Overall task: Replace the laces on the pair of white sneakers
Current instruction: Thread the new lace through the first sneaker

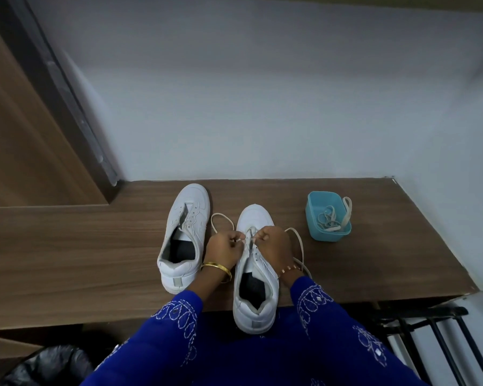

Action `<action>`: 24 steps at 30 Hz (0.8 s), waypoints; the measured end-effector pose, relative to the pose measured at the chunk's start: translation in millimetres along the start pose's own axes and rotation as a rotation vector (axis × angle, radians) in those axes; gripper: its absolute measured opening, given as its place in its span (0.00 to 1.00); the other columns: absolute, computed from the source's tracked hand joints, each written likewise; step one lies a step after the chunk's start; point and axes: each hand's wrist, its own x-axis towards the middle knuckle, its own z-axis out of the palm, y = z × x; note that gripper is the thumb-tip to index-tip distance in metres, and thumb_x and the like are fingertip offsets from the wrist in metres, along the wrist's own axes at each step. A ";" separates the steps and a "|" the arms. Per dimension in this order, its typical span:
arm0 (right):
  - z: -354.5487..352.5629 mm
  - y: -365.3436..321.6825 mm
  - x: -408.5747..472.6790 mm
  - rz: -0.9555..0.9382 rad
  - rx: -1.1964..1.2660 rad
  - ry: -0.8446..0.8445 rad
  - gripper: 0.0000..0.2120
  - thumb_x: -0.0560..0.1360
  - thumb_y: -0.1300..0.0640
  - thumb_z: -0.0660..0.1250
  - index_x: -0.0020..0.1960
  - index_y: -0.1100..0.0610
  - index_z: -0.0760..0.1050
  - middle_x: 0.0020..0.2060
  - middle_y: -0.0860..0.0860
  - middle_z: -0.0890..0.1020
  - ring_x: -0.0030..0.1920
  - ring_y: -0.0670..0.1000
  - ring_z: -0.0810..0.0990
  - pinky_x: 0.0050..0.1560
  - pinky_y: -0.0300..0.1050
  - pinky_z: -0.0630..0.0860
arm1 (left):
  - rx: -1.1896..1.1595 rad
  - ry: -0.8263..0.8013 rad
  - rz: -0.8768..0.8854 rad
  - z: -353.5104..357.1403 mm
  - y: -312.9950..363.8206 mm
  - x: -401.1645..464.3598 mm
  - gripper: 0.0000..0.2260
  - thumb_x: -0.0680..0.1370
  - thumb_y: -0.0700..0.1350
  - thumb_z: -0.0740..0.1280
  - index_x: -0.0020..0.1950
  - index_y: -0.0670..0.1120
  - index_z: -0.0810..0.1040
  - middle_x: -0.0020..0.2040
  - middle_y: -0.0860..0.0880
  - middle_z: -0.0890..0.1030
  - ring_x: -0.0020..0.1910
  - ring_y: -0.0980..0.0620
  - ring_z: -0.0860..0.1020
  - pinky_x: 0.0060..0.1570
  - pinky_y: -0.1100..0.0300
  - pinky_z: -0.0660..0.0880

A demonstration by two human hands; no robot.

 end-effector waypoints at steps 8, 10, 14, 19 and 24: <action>1.6 0.2 0.6 -0.006 0.199 -0.010 0.07 0.71 0.67 0.67 0.37 0.71 0.79 0.38 0.65 0.81 0.39 0.56 0.76 0.44 0.48 0.73 | -0.017 -0.012 -0.011 1.9 -2.9 0.9 0.09 0.75 0.39 0.66 0.53 0.40 0.82 0.51 0.44 0.83 0.49 0.48 0.81 0.40 0.73 0.66; 2.3 -1.7 0.4 0.016 0.226 0.000 0.06 0.71 0.67 0.67 0.39 0.70 0.80 0.38 0.65 0.82 0.39 0.55 0.77 0.45 0.48 0.74 | 0.000 -0.017 -0.008 1.5 -3.1 1.4 0.09 0.76 0.39 0.66 0.54 0.41 0.81 0.51 0.44 0.83 0.50 0.48 0.80 0.41 0.72 0.66; -1.2 -2.8 -3.6 0.028 0.287 0.006 0.05 0.71 0.67 0.68 0.40 0.71 0.80 0.39 0.65 0.83 0.44 0.61 0.81 0.45 0.50 0.75 | 0.009 -0.027 -0.043 0.8 -3.0 5.2 0.09 0.76 0.41 0.66 0.54 0.42 0.81 0.51 0.45 0.83 0.50 0.48 0.80 0.48 0.65 0.71; -2.7 -3.6 -11.8 -0.118 0.005 0.017 0.09 0.74 0.62 0.64 0.48 0.63 0.82 0.45 0.58 0.83 0.49 0.57 0.80 0.50 0.49 0.75 | -0.007 0.022 -0.091 5.5 1.1 12.6 0.05 0.74 0.41 0.68 0.44 0.44 0.83 0.43 0.45 0.84 0.45 0.47 0.80 0.47 0.58 0.76; -9.7 -6.3 -39.6 -0.196 -0.196 0.101 0.11 0.74 0.54 0.66 0.48 0.63 0.77 0.45 0.58 0.78 0.46 0.55 0.77 0.47 0.47 0.73 | -0.044 0.116 -0.110 7.8 7.1 14.8 0.05 0.73 0.38 0.66 0.38 0.44 0.78 0.37 0.47 0.78 0.36 0.49 0.75 0.37 0.63 0.67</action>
